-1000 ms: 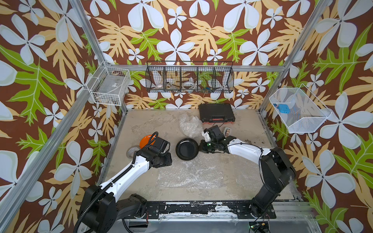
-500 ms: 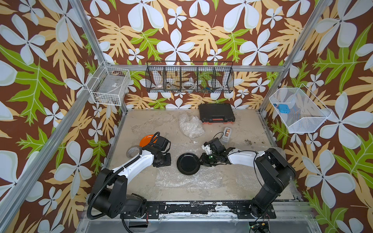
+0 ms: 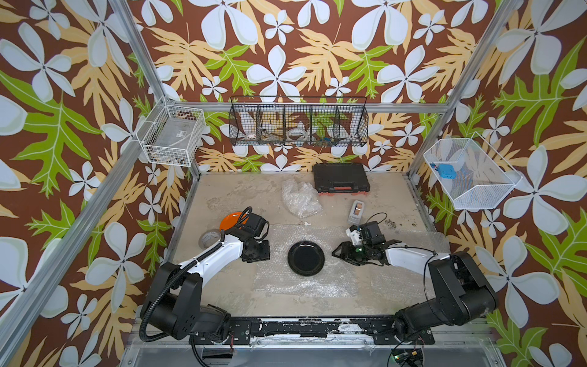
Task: Wrap dinner plates in bubble wrap
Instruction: Move the bubble wrap to the center of the board, then wrap the plate in the bubble wrap.
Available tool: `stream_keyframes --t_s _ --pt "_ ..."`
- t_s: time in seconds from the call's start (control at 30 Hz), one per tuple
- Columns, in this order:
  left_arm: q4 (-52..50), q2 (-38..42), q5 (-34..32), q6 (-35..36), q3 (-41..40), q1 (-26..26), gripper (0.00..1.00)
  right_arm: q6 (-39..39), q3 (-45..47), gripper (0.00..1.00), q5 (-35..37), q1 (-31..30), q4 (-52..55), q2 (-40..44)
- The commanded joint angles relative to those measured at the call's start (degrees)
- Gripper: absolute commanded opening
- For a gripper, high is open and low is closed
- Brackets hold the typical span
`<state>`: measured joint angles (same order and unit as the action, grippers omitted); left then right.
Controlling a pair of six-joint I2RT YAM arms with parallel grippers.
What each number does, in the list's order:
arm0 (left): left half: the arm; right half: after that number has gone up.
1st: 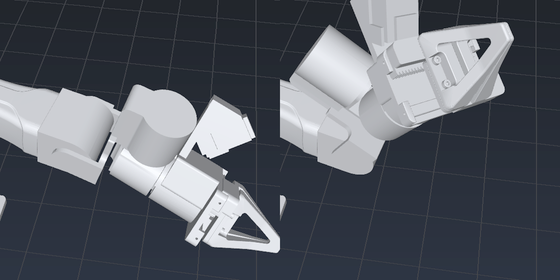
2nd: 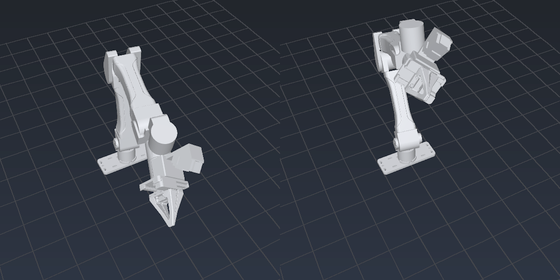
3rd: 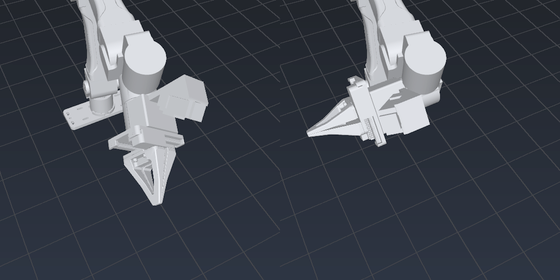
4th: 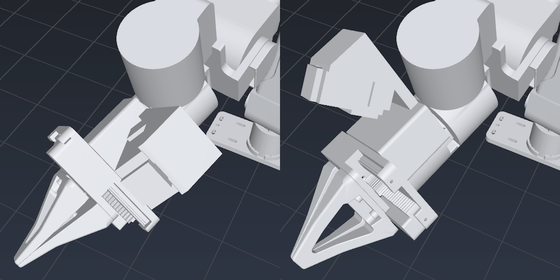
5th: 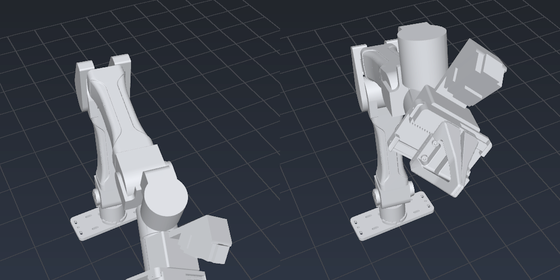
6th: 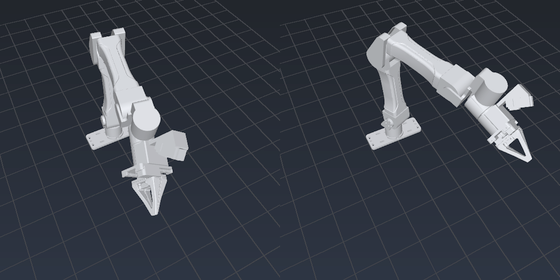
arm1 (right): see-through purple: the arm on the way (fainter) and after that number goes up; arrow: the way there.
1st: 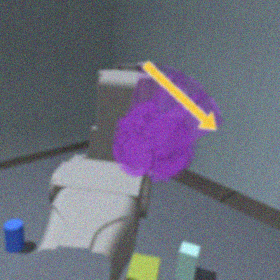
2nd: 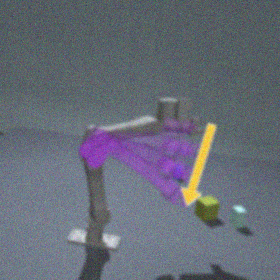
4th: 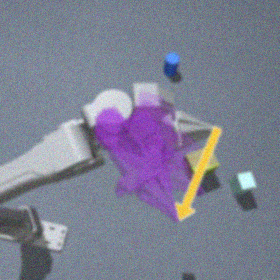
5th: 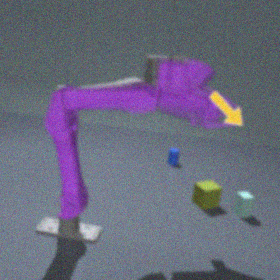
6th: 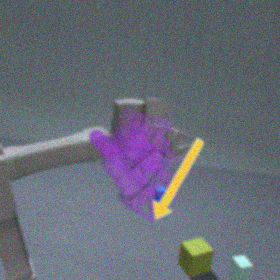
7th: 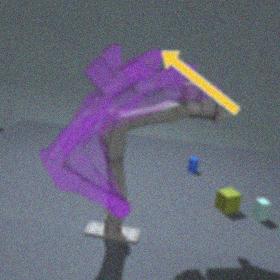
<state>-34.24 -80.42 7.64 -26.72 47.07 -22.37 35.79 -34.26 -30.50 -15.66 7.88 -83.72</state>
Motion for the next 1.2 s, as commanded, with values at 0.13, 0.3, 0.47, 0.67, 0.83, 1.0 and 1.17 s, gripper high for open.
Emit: stream_keyframes --t_s 0.13,0.3,0.47,0.67,0.83,1.0,1.17 --pt "5.24 0.35 10.55 -3.86 -2.09 -2.7 0.46 -8.29 -4.93 0.53 5.9 -2.24 15.06 8.56" --pt "8.72 0.58 13.22 -7.51 -2.92 -5.7 0.4 -22.61 -13.45 0.48 11.89 -19.06 20.13 8.18" --pt "13.9 -1.27 17.05 -9.36 -4.52 -7.28 0.33 -33.12 -14.11 0.46 18.87 -34.44 17.84 8.16" --pt "16.16 -5.61 16.58 -9.97 -8.74 -7.29 0.28 -47.73 -13.79 0.45 33.16 -45.59 20.83 2.54" --pt "15.18 -2.58 13.46 -12.08 -13.37 -7.27 0.31 -53.62 -11.1 0.46 32.35 -47.69 19.99 1.14" --pt "13.29 2.43 10.52 -14.36 -17.48 -7.16 0.3 -54.79 -9.25 0.47 31.67 -49.6 18.5 -0.03" --pt "9.63 6.91 7.05 -16.62 -16.97 -7.18 0.31 -54.6 -8.42 0.46 28.7 -51.44 17.84 -0.73"
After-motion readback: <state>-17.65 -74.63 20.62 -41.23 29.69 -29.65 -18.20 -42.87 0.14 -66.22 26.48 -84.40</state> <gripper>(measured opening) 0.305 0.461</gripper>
